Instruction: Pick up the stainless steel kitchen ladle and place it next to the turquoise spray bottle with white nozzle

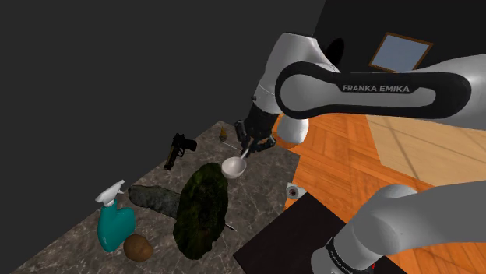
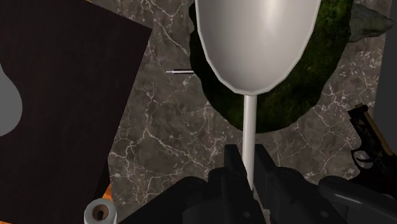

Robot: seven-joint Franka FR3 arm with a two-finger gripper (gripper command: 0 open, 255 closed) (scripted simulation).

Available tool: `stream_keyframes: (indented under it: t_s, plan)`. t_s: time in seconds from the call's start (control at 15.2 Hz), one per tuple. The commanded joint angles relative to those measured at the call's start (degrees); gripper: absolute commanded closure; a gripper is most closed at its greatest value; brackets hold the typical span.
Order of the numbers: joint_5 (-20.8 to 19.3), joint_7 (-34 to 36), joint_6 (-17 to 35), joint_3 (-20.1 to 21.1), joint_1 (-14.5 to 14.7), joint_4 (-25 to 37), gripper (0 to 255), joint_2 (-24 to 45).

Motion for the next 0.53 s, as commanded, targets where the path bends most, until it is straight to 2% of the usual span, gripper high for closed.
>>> stream_keyframes:
  t_s: [0.0, 0.46]
  plan:
    - [0.84, 3.12, 0.44, 2.62, 0.90, 0.92, 255, 0.79]
    - [1.27, 14.13, 1.71, 12.19, 2.02, 7.41, 255, 6.48]
